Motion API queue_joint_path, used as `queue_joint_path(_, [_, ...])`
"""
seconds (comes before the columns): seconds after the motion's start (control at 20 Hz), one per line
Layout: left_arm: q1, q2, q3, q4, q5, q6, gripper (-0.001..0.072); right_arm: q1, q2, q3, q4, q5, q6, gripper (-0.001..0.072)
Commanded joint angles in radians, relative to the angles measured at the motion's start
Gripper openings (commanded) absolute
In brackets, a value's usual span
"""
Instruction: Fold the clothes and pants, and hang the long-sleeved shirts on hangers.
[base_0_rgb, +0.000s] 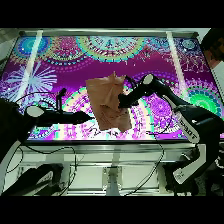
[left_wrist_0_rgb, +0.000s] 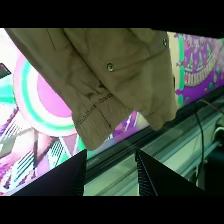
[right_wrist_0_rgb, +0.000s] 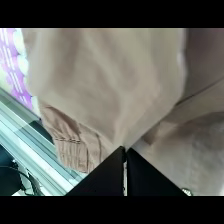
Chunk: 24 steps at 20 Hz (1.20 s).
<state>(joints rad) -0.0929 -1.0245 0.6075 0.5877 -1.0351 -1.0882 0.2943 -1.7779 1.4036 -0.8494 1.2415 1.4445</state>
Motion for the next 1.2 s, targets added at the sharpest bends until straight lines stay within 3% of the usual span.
queue_joint_path(0.0, [-0.032, -0.076, 0.0, 0.004, -0.003, 0.061, 0.0367, -0.033, 0.019, 0.047, -0.027, 0.024, 0.002, 0.0011])
queue_joint_path(0.15, [-0.069, -0.17, 0.0, -0.041, -0.037, 0.142, 0.0369, -0.064, 0.019, 0.126, -0.027, 0.05, 0.003, 0.0011])
queue_joint_path(0.2, [-0.084, -0.2, 0.0, -0.051, -0.038, 0.158, 0.0415, -0.065, 0.019, 0.146, -0.027, 0.051, 0.003, 0.0012])
queue_joint_path(0.4, [-0.119, -0.303, 0.0, -0.052, -0.01, 0.156, 0.0434, -0.063, 0.019, 0.18, -0.021, 0.053, 0.003, 0.0012])
queue_joint_path(0.95, [-0.175, -0.392, 0.002, -0.26, 0.146, 0.162, 0.0429, -0.063, 0.019, 0.18, -0.019, 0.083, 0.003, 0.0012])
queue_joint_path(1.0, [-0.184, -0.393, 0.002, -0.283, 0.164, 0.162, 0.0339, -0.063, 0.019, 0.18, -0.019, 0.083, 0.003, 0.0012])
queue_joint_path(1.05, [-0.192, -0.396, 0.002, -0.302, 0.179, 0.162, 0.0177, -0.063, 0.019, 0.18, -0.019, 0.083, 0.003, 0.0012])
queue_joint_path(1.1, [-0.198, -0.399, 0.002, -0.322, 0.192, 0.162, 0.0062, -0.063, 0.019, 0.18, -0.019, 0.083, 0.003, 0.0012])
queue_joint_path(1.15, [-0.203, -0.403, 0.002, -0.347, 0.198, 0.162, 0.0015, -0.063, 0.019, 0.18, -0.019, 0.083, 0.003, 0.0012])
